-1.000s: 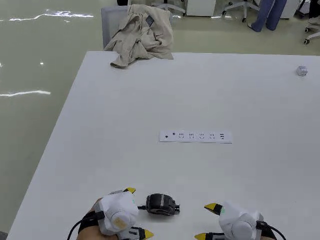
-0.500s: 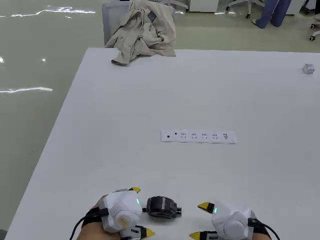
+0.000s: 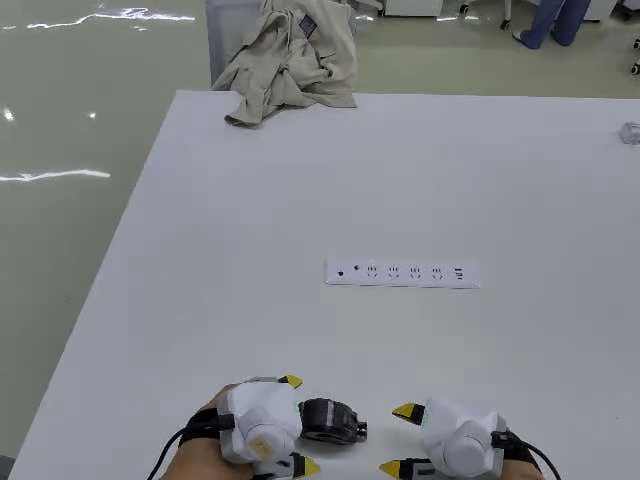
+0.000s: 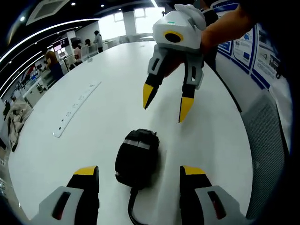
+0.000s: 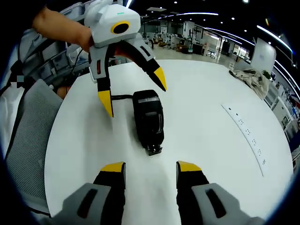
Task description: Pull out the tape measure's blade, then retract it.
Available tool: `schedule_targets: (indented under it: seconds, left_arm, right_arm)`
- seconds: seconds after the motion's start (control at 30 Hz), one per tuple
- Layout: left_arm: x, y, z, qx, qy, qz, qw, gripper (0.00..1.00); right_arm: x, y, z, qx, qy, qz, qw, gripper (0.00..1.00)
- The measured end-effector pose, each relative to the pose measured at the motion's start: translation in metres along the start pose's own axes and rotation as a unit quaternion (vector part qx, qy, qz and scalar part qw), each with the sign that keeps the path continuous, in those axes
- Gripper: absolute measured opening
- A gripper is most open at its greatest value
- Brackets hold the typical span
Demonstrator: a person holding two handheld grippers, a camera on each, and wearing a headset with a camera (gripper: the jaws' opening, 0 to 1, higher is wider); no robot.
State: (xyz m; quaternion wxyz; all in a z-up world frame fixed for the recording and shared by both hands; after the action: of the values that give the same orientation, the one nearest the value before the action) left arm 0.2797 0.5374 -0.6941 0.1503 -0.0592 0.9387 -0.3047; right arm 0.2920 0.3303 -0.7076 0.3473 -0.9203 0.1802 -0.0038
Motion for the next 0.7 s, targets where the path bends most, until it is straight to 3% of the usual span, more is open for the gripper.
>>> schedule_targets:
  seconds: [0.7]
  left_arm:
    - [-0.009, -0.006, 0.026, -0.003, 0.042, 0.068, 0.9968, 0.60]
  right_arm:
    - [0.010, -0.007, 0.031, -0.020, -0.026, -0.029, 0.9990, 0.39]
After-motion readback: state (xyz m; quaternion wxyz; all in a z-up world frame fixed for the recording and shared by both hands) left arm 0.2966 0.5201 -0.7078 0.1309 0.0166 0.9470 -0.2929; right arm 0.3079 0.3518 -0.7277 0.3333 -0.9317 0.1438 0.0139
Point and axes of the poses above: the centre of the closed fingertips' face, and the gripper's own axes: z roughly forward along the fingers, x roughly to its right, y roughly out of its underside, the point moved 10 cm from there along -z, roughly backward along the fingers, and after that the axes turned 13 degrees about z, right-handed, at the moved point
